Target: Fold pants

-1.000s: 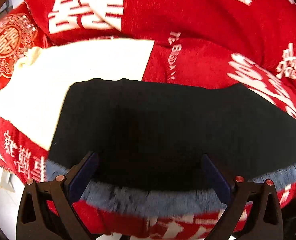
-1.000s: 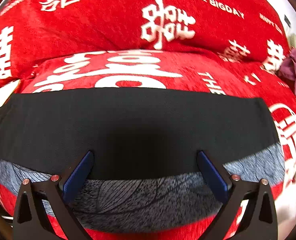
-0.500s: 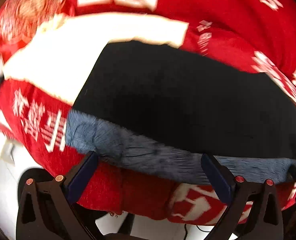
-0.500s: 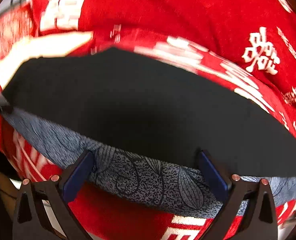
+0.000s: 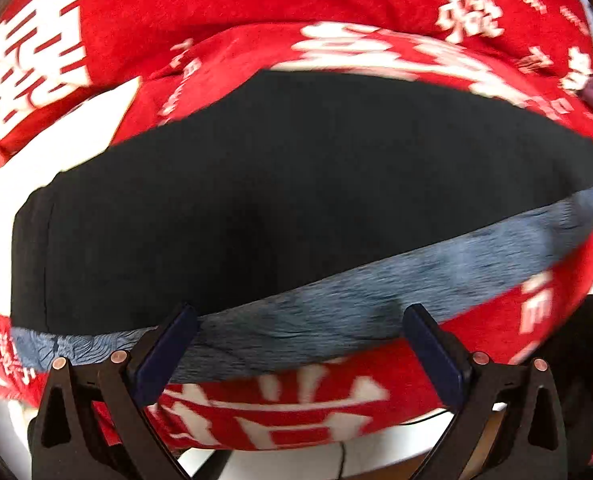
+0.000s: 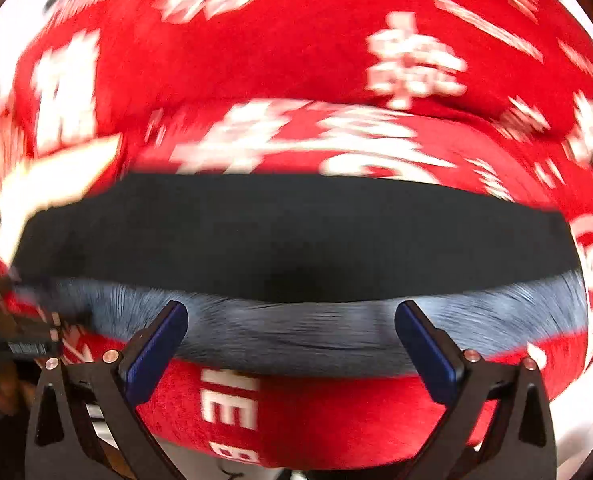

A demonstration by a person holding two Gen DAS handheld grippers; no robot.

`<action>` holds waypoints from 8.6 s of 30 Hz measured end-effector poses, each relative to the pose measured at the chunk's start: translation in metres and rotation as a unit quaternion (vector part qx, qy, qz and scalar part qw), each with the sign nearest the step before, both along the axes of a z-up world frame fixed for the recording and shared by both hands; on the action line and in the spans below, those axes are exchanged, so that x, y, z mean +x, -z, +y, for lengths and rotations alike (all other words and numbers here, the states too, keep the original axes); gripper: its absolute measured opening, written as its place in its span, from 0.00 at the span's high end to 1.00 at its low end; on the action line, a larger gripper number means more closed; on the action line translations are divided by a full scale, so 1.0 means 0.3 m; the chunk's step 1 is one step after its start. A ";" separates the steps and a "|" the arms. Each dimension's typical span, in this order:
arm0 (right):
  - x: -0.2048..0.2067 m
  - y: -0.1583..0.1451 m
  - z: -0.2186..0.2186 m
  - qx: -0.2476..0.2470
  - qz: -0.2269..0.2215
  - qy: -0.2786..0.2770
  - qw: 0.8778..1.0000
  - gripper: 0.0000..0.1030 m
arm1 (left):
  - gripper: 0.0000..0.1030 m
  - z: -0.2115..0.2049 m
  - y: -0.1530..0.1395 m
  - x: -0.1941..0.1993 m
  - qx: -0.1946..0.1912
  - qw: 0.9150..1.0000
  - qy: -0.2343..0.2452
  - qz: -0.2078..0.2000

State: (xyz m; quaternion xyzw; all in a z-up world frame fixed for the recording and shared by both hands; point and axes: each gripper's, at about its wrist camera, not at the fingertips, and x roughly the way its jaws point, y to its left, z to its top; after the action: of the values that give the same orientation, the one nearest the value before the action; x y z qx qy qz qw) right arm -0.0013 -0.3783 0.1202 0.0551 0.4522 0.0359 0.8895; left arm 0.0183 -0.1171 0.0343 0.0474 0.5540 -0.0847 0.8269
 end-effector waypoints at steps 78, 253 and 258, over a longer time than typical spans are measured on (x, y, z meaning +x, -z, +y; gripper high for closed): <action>0.023 -0.286 -0.255 -0.070 -0.129 0.012 0.989 0.86 | 0.00 -0.488 -0.080 0.305 -0.091 0.993 -0.050 0.055; 0.626 0.273 1.644 0.021 0.240 -0.637 0.732 0.41 | 0.00 1.106 0.004 -0.046 -0.219 0.943 -0.242 -0.067; 0.546 0.092 1.535 0.003 0.145 -0.663 0.735 0.81 | 0.00 1.135 -0.028 -0.045 -0.245 0.946 -0.192 -0.094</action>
State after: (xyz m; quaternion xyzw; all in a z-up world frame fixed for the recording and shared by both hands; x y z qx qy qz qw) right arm 0.1624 0.0820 0.0927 -0.2512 0.4974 0.6095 0.5639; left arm 0.0047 0.2234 0.0428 -0.2560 0.4342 -0.0528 0.8621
